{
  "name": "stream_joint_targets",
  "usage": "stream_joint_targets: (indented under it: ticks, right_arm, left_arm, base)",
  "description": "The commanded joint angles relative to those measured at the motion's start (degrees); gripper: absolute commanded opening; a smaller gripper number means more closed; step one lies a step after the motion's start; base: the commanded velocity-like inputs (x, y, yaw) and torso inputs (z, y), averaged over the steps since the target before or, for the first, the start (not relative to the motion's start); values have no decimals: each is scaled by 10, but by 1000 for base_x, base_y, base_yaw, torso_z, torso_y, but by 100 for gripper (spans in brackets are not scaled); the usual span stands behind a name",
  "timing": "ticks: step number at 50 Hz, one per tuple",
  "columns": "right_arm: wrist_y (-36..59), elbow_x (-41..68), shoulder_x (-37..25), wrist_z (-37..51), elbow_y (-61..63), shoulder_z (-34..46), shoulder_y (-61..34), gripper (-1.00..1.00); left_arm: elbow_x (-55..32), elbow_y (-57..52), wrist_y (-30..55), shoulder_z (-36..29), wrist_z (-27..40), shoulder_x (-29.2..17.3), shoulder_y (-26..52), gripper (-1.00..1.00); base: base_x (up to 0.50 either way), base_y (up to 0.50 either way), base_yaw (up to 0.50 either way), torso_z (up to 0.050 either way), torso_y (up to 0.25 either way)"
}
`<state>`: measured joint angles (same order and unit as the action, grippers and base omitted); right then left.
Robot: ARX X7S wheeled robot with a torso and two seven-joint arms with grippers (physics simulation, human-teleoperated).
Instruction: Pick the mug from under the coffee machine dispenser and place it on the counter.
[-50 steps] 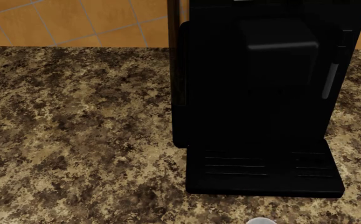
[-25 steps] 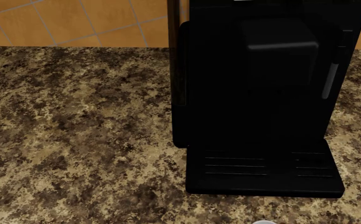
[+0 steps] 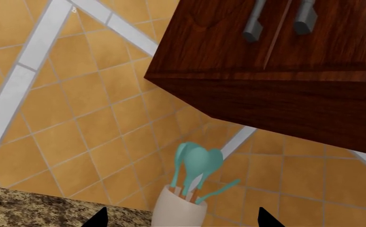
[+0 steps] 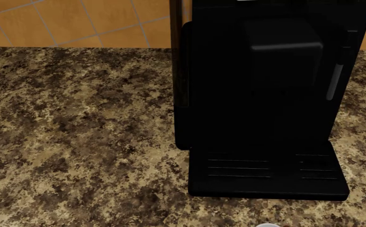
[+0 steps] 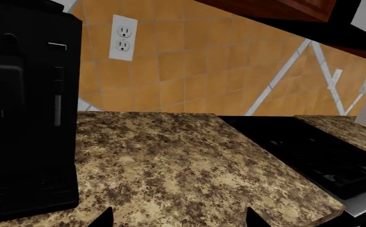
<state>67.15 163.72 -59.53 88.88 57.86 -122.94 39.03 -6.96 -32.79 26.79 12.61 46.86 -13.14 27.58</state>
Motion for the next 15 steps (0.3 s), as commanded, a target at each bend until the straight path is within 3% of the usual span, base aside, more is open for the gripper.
stream_joint_targets:
  ticks: [1, 15]
  right_arm:
    - [-20, 63, -29, 11, 2, -141, 60, 100]
    - [-25, 88, -30, 11, -3, -142, 60, 100]
  left_arm:
    - [-1, 0, 0, -3, 1, -3, 0, 100]
    - [0, 3, -2, -9, 4, -7, 1, 100]
  base:
    - [0, 0, 0, 0, 0]
    - [0, 0, 0, 0, 0]
